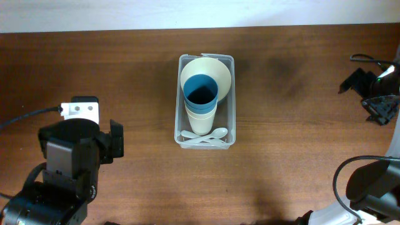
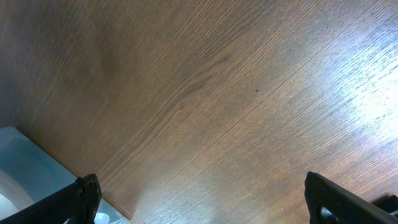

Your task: Pack container

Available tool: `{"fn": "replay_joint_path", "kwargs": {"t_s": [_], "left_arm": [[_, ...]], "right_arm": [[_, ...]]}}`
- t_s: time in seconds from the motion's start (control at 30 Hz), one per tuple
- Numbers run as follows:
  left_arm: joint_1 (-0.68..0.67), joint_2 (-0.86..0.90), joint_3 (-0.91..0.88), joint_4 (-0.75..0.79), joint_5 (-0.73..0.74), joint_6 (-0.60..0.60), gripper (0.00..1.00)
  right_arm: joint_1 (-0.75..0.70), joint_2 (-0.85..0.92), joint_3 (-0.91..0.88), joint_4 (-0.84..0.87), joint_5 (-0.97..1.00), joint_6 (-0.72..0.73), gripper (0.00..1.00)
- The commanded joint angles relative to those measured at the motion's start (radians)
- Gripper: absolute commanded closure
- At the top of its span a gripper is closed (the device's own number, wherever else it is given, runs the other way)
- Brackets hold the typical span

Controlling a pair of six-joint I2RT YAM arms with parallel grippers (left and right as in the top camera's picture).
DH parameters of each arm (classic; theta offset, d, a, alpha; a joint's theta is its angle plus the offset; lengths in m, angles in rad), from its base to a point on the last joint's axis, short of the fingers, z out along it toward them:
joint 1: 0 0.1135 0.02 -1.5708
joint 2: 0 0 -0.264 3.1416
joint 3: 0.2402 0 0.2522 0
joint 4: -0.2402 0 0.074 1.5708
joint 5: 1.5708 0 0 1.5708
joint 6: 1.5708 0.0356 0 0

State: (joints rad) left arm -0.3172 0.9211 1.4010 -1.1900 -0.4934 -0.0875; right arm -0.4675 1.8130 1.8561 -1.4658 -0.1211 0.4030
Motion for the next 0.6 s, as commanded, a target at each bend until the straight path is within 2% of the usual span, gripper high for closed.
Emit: {"fn": "replay_joint_path", "kwargs": {"t_s": [0.0,0.23,0.5,0.57], "left_arm": [[0.006,0.000,0.007,-0.001,0.011,-0.013,0.00],[0.006,0.000,0.007,-0.001,0.011,-0.013,0.00],[0.006,0.000,0.007,-0.001,0.011,-0.013,0.00],[0.006,0.000,0.007,-0.001,0.011,-0.013,0.00]], "right_arm": [[0.022,-0.025,0.010,0.000,0.005,-0.006,0.01],[0.161,-0.177,0.010,0.000,0.005,-0.006,0.01],[0.417,-0.378,-0.014,0.000,0.007,-0.007,0.01],[0.449,-0.425,-0.033,0.015,0.095,-0.014,0.01]]}}
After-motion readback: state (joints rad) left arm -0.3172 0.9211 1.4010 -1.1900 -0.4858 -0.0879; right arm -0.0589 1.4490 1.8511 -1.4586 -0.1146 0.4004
